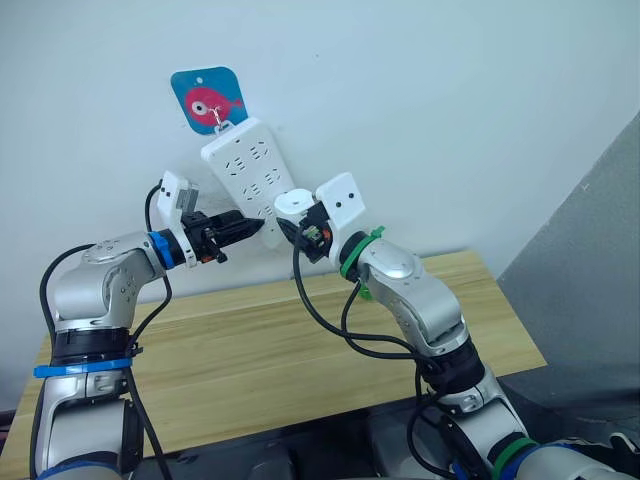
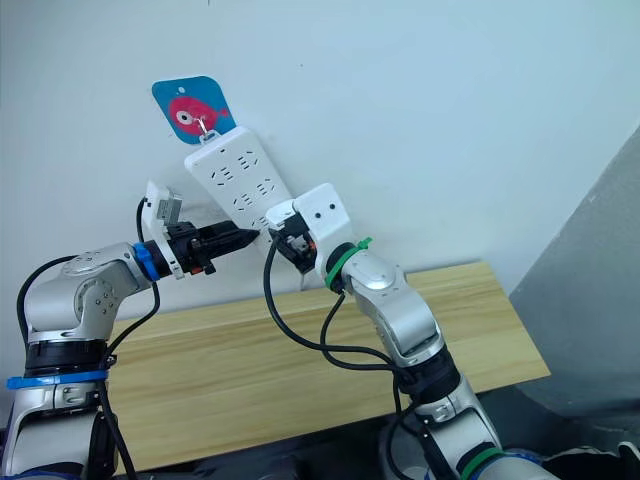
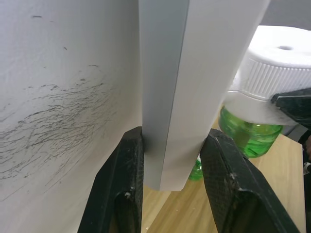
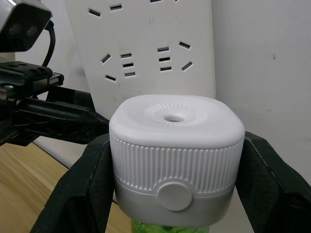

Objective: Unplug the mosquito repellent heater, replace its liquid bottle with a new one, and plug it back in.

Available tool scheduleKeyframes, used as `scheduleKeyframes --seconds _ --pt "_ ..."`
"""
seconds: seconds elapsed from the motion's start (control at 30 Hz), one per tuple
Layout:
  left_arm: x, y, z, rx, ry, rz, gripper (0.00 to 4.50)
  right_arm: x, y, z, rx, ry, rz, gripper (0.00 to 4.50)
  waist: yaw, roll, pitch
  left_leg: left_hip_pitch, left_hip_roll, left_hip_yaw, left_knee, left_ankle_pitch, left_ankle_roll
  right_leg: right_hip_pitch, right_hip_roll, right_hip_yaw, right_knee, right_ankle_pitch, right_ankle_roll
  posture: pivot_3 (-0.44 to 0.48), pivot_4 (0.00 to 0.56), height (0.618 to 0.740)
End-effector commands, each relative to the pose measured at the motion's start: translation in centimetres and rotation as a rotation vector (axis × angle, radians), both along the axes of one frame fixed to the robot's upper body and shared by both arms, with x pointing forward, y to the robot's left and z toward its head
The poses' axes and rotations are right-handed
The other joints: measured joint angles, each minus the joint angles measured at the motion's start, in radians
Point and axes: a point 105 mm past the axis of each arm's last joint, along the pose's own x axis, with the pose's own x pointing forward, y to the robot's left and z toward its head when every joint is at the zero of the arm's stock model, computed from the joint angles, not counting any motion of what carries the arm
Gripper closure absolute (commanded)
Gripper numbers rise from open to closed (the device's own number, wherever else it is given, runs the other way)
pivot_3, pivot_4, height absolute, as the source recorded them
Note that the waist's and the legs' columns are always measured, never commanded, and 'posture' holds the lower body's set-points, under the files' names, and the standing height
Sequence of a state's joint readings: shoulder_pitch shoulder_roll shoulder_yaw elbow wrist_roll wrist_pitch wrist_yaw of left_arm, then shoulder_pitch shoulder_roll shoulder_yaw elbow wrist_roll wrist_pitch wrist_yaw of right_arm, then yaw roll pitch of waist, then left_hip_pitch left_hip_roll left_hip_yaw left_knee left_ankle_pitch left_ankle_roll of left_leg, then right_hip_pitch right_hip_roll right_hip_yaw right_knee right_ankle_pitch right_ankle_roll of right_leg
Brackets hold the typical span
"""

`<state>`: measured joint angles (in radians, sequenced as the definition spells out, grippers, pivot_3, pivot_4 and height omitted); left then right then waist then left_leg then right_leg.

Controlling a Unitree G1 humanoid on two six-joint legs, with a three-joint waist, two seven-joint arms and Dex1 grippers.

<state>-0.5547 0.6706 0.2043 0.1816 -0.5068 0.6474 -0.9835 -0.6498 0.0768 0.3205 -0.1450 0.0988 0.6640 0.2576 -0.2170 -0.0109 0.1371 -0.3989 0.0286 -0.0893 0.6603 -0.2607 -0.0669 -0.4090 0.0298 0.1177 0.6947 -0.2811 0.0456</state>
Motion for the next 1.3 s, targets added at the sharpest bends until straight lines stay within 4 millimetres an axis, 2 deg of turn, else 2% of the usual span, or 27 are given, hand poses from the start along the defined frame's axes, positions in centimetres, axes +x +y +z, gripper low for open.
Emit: scheduleKeyframes --seconds 0.03,0.83,1.17,1.3 --pt "-0.5 -1.6 2.7 -0.027 -0.099 -0.085 3.19 -0.5 2.0 1.8 0.026 -0.041 0.061 1.47 -0.002 0.000 0.000 0.000 0.000 0.000 0.000 0.000 0.000 0.000 0.000 0.000 0.000 0.000 0.000 -0.187 0.096 0.736" --pt "-0.7 -1.6 2.6 -0.037 -0.098 -0.080 3.19 0.5 4.8 2.1 0.012 -0.064 0.113 1.48 -0.031 0.000 0.000 0.001 0.001 -0.003 0.001 0.004 -0.005 -0.001 0.002 -0.001 0.005 0.000 0.001 -0.171 0.084 0.736" --pt "-0.6 -1.2 2.4 -0.032 -0.096 -0.069 3.19 0.5 4.9 2.5 0.032 -0.074 0.122 1.48 -0.031 0.000 0.000 0.002 0.001 -0.004 0.001 0.005 -0.005 -0.001 0.002 -0.001 0.006 0.000 0.001 -0.167 0.088 0.736" --pt "-0.5 -0.9 2.2 -0.008 -0.105 -0.055 3.19 0.5 4.5 2.6 0.052 -0.064 0.111 0.12 -0.019 -0.001 -0.001 0.001 0.000 -0.006 0.000 0.005 -0.005 -0.001 0.002 -0.003 0.006 0.000 0.000 -0.169 0.091 0.736"
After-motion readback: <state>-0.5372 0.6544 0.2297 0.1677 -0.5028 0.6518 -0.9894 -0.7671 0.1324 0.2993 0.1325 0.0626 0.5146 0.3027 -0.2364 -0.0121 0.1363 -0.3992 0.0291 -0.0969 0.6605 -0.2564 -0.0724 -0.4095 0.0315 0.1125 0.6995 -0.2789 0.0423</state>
